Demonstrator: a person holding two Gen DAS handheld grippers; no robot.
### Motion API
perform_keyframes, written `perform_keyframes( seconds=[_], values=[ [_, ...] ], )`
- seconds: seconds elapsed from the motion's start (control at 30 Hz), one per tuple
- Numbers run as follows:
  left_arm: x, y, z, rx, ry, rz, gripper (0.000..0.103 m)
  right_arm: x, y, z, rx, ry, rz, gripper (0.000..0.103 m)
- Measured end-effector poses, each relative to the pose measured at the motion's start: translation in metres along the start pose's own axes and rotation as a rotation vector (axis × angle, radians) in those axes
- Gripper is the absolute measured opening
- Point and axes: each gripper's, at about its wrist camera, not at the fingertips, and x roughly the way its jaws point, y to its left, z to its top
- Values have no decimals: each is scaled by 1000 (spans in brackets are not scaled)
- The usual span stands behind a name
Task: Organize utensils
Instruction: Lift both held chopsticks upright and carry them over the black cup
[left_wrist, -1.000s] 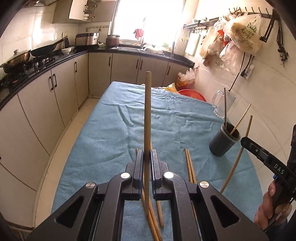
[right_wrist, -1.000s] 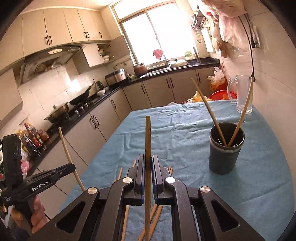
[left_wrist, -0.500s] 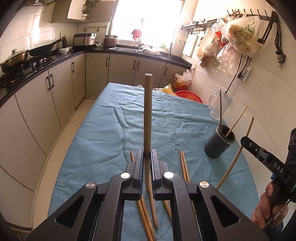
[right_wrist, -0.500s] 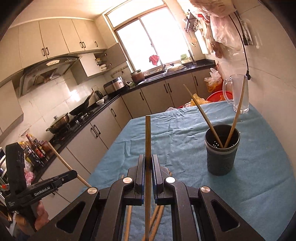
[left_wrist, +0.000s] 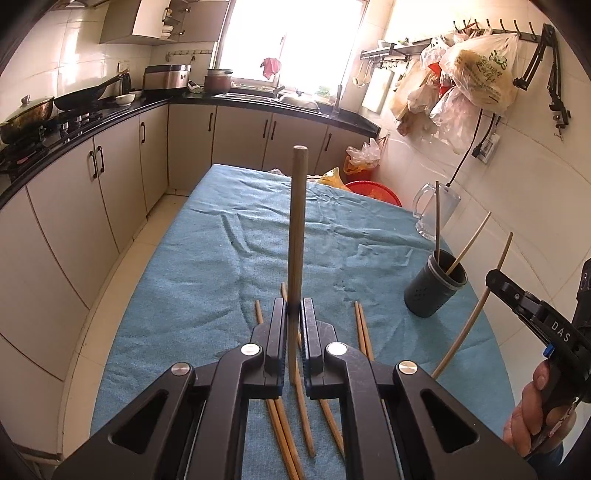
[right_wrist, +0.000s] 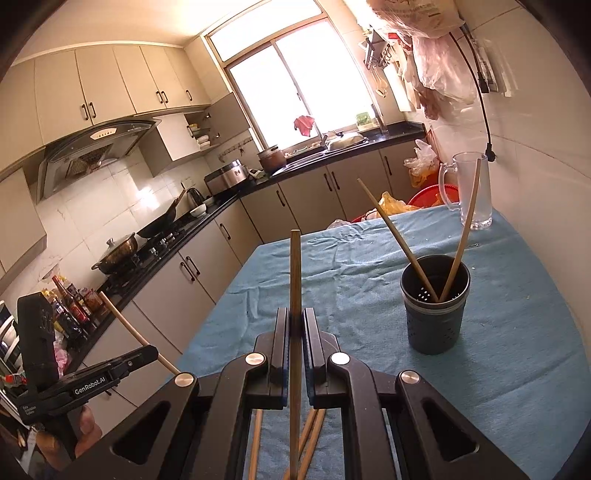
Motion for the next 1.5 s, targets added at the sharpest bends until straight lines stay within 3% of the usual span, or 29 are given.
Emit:
perform_keyframes(
  seconds=[0.53, 1.03, 1.5],
  values=[
    [-5, -24, 14, 49, -8, -53, 7, -22, -16, 11, 37, -60, -20, 7],
    [-2, -117, 63, 163, -36, -172, 7, -63, -68, 55, 110, -205, -72, 7],
    [26, -201, 124, 223, -77, -254, 7, -74, -115, 105, 211, -326, -108, 7]
  ],
)
